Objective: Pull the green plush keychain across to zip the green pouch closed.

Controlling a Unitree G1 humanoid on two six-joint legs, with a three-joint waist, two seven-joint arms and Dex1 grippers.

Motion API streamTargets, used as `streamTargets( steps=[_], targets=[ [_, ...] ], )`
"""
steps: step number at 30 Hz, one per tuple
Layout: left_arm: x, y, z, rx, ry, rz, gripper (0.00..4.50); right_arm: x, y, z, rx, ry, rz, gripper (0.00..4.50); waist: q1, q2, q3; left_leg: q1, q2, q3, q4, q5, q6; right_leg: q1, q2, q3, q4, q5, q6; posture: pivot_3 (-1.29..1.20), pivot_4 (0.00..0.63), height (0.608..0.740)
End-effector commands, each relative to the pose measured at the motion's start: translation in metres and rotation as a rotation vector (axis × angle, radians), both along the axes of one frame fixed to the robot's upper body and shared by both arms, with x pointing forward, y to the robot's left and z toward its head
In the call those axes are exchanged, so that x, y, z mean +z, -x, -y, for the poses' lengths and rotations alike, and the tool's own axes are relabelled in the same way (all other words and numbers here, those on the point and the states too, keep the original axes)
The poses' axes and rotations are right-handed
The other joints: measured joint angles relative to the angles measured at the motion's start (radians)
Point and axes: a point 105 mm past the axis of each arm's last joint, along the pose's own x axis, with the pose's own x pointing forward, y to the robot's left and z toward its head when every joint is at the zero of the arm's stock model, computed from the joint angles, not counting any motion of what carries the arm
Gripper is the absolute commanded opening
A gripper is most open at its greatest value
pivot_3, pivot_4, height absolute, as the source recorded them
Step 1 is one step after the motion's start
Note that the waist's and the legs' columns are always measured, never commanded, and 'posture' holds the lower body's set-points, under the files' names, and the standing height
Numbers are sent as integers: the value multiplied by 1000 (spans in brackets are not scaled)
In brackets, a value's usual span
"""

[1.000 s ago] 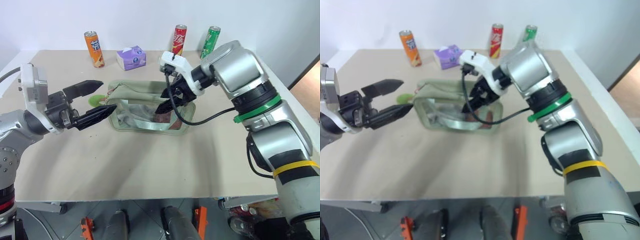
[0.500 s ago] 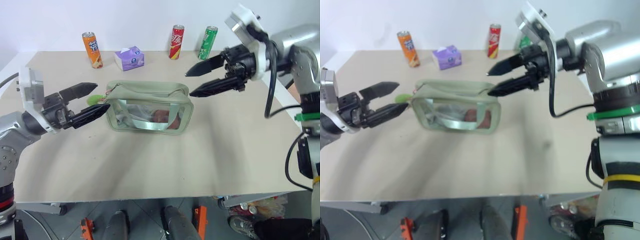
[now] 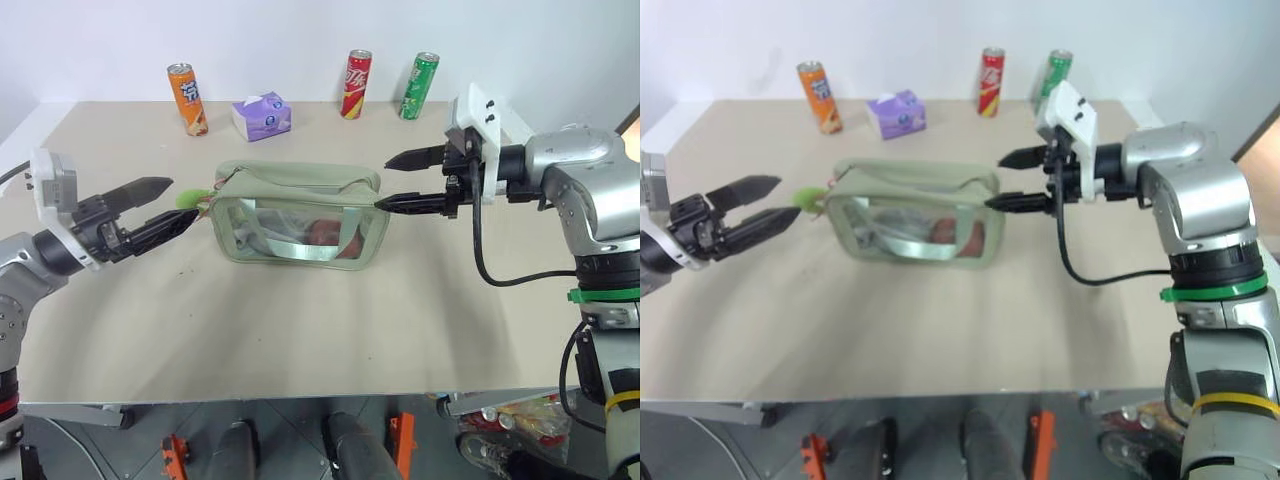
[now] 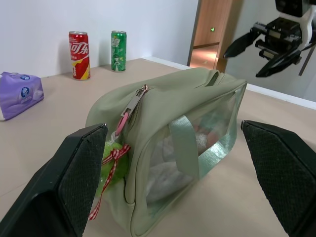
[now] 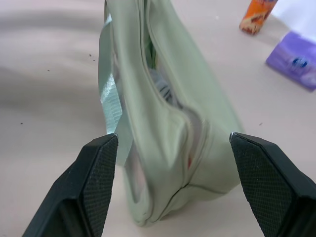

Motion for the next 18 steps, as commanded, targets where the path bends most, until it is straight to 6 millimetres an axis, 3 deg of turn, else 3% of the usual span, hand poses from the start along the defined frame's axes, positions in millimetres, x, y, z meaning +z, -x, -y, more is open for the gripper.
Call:
streamTargets(
  steps=[1,5,17,18],
  targets=[
    [10,8,0,-6,-57,41,4500,11,11,-2,36,-16,37,3734,0,0,0,0,0,0,0,0,0,0,0,0,0,0,0,0,150,740],
    [6,18,15,-60,-137,38,4500,6,11,2,19,-3,31,3734,2,0,0,0,0,0,0,0,0,0,0,0,0,0,0,0,150,740],
    [11,16,16,-39,-126,51,4500,0,10,-4,22,-8,30,3734,2,0,0,0,0,0,0,0,0,0,0,0,0,0,0,0,150,740],
    [12,17,16,-40,-124,53,4500,-2,9,-3,15,-4,26,3492,2,0,0,0,0,0,0,0,0,0,0,0,0,0,0,0,150,740]
  ],
)
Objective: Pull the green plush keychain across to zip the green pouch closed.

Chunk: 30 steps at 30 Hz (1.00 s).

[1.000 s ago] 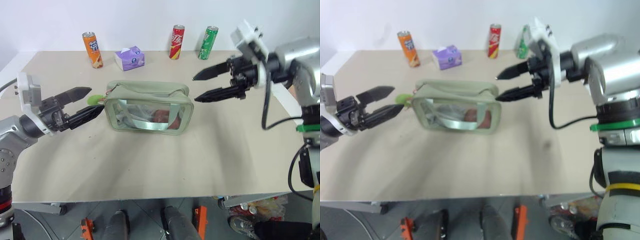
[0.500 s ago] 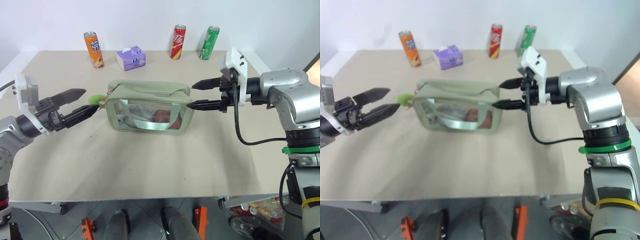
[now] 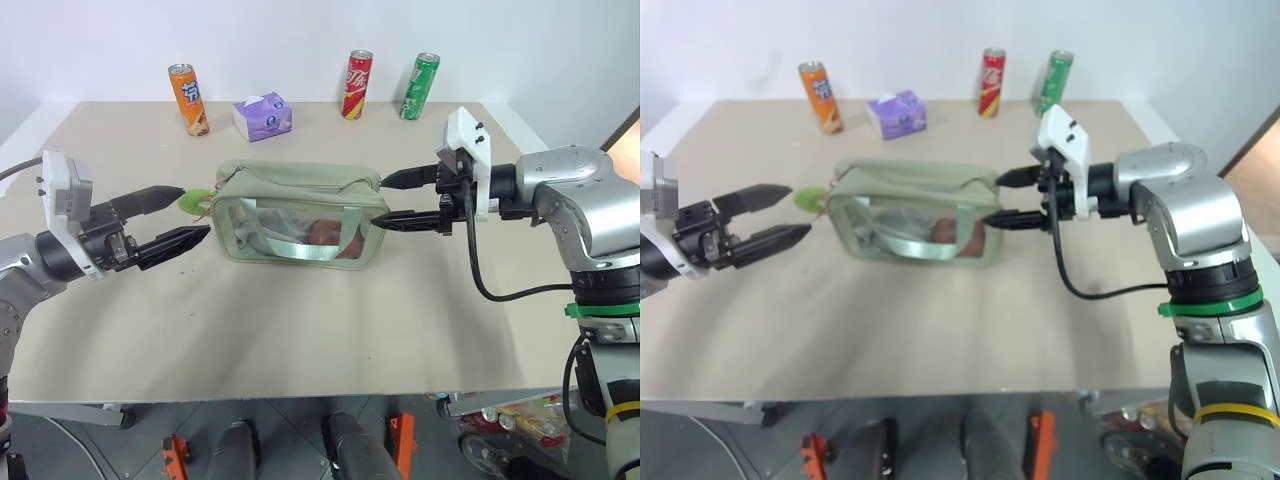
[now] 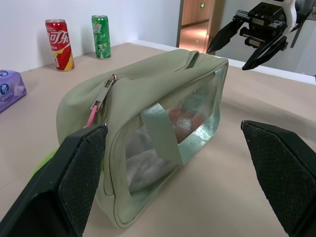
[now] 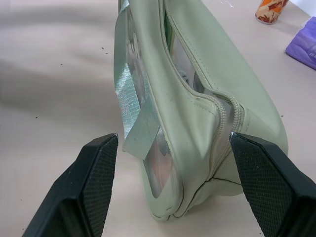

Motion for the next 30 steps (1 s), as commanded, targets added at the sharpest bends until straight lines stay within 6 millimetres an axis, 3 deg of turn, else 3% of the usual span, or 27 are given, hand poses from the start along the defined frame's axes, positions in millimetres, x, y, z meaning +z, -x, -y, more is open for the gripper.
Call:
streamTargets(
  steps=[1,9,11,16,19,22,30],
  targets=[
    [14,5,3,-3,-14,59,4500,7,0,1,-15,-12,41,3224,0,0,0,0,0,0,0,0,0,0,0,0,0,0,0,0,150,740],
    [28,7,5,-2,42,96,4500,-8,-6,4,-40,58,59,501,0,0,0,0,0,0,0,0,0,0,0,0,0,0,0,0,150,740],
    [34,7,2,5,75,106,4500,-9,-5,3,-33,66,64,31,0,0,0,0,0,0,0,0,0,0,0,0,0,0,0,0,150,740],
    [52,7,-26,76,240,122,4500,-9,-3,0,-9,62,67,31,0,0,0,0,0,0,0,0,0,0,0,0,0,0,1,0,150,740],
    [19,-3,-55,208,200,0,4500,-9,-4,-2,-1,55,67,31,-6,0,0,1,0,0,0,0,0,0,0,0,0,0,1,0,150,740],
    [-12,-9,-62,278,112,-87,4500,-10,-2,-3,15,54,54,31,-7,0,0,2,0,0,0,0,0,1,0,0,0,0,0,0,150,740],
    [-22,-29,-58,323,140,-120,4500,-14,2,-4,23,57,31,31,-4,-3,-2,1,0,1,2,0,0,1,0,0,0,1,-1,0,150,740]
  ],
)
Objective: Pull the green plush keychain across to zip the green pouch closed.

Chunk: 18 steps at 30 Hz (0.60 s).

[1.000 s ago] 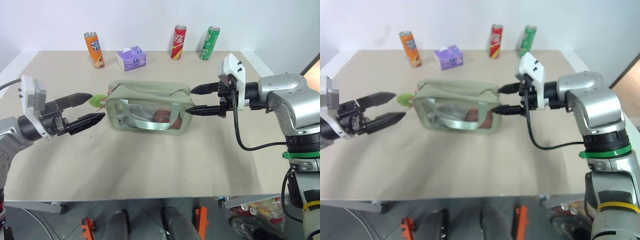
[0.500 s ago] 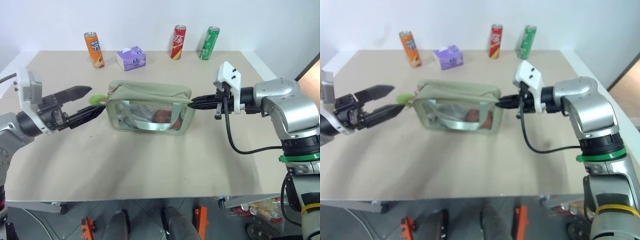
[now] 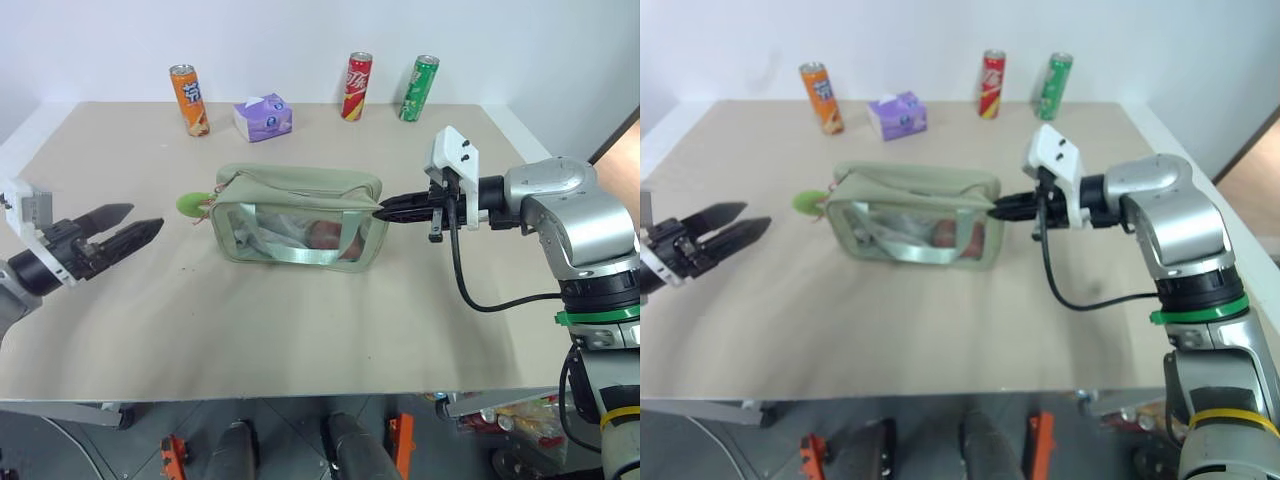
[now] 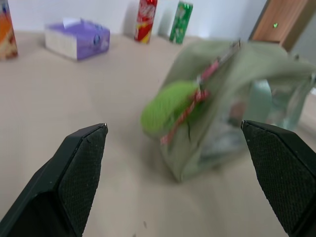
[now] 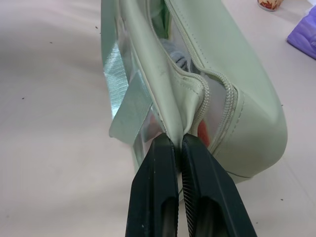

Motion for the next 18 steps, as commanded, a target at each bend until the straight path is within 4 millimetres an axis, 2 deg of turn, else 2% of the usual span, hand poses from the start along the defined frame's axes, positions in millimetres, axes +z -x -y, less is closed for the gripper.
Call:
streamTargets(
  steps=[1,4,8,12,18],
  targets=[
    [-2,-9,0,30,-1,4,4500,4,5,-4,25,0,16,31,-1,0,0,0,0,0,0,0,0,0,0,0,0,0,0,0,150,740],
    [-5,-19,-4,59,22,-2,4500,4,6,-4,15,-4,18,31,0,0,0,0,1,-1,0,0,0,0,1,0,0,0,0,0,150,740],
    [-16,-34,-8,106,-35,-16,4500,4,8,-3,7,-6,17,31,0,0,0,0,1,-1,0,0,0,0,1,0,0,0,0,0,150,740],
    [-15,-49,-7,132,-30,-1,4500,5,9,0,-3,-9,17,31,3,-1,0,0,0,-1,0,0,0,0,1,0,0,1,1,0,150,740],
    [-21,-52,23,-18,-75,-13,4500,5,13,2,-20,-11,17,31,3,-1,0,0,0,0,0,0,0,0,1,0,0,1,1,0,150,740]
  ],
)
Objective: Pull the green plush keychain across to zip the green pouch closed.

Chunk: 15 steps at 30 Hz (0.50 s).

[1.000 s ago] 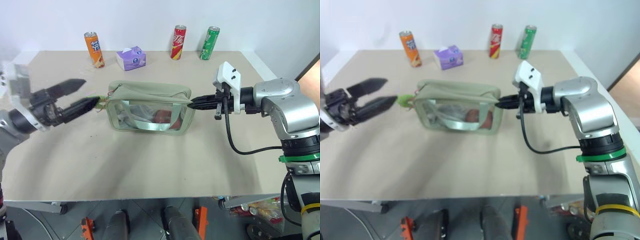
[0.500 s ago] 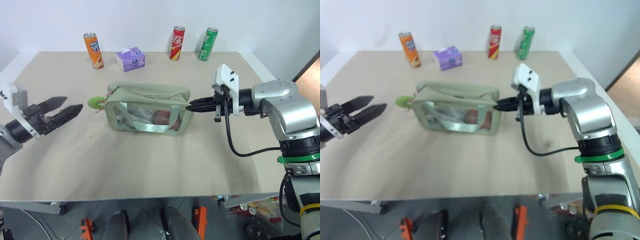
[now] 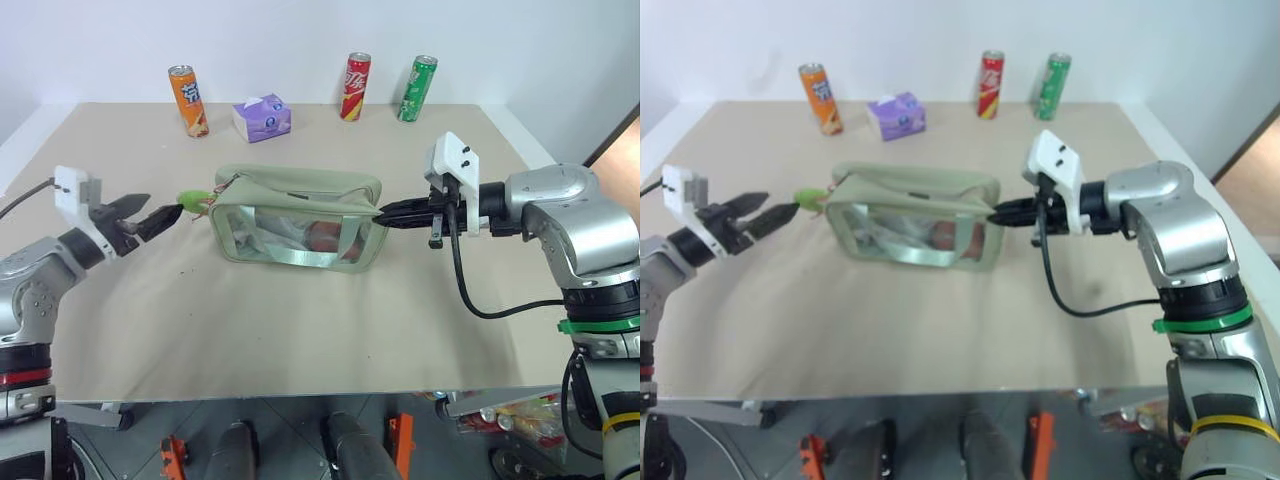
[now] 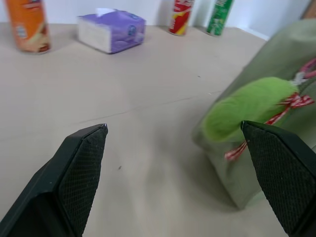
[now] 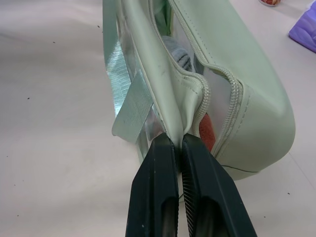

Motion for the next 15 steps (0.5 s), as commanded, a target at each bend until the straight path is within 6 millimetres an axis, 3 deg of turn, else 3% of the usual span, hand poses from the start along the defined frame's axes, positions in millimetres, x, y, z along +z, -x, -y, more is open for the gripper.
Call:
streamTargets(
  steps=[1,6,9,15],
  targets=[
    [9,5,18,-113,-35,32,4500,7,6,2,2,-9,22,31,0,0,0,0,0,0,0,0,0,0,0,0,0,0,0,0,150,740],
    [8,14,20,-186,-45,13,4500,6,8,4,-11,-10,19,31,0,0,0,0,0,-1,-1,0,0,0,0,0,0,1,2,0,150,740],
    [10,5,12,-133,-49,21,4500,8,8,6,-20,-15,21,31,2,0,0,0,0,0,0,0,0,0,0,0,0,0,1,0,150,740],
    [18,-4,15,-107,-40,56,4500,8,7,6,-22,-19,20,31,7,0,0,-1,0,-1,1,0,0,0,0,0,0,0,0,0,150,740]
  ],
)
